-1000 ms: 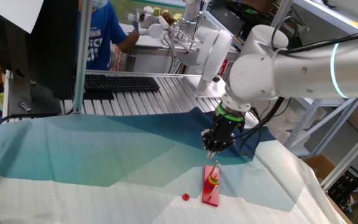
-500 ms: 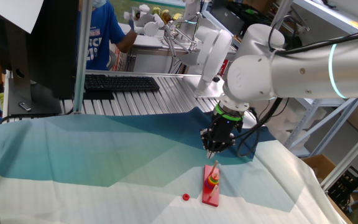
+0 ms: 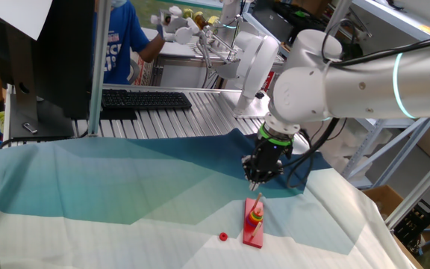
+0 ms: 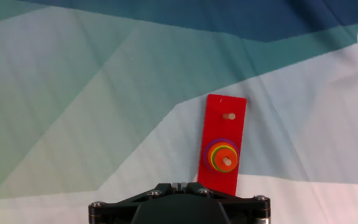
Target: Take out one Hanoi block and throw it aside
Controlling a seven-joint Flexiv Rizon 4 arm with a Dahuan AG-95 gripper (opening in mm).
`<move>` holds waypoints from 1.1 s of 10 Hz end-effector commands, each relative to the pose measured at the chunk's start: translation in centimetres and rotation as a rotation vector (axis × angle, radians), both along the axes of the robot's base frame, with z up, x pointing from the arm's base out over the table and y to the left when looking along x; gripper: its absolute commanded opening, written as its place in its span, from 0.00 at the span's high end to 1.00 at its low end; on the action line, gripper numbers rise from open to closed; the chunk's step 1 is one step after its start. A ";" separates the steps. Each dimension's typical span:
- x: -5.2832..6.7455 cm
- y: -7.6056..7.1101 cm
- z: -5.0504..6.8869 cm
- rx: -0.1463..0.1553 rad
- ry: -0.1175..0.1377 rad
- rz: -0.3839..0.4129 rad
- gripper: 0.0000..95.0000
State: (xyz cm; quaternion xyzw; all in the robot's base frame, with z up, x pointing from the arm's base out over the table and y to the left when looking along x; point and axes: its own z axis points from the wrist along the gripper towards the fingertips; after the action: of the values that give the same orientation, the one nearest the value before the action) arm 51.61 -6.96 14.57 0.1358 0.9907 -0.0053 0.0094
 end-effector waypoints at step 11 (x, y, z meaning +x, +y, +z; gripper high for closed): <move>-0.1 -4.2 -3.3 -0.017 -0.054 0.128 1.00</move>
State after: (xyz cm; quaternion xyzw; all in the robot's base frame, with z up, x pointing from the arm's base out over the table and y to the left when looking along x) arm 51.48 -11.14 11.20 0.0725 0.9966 -0.0085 0.0372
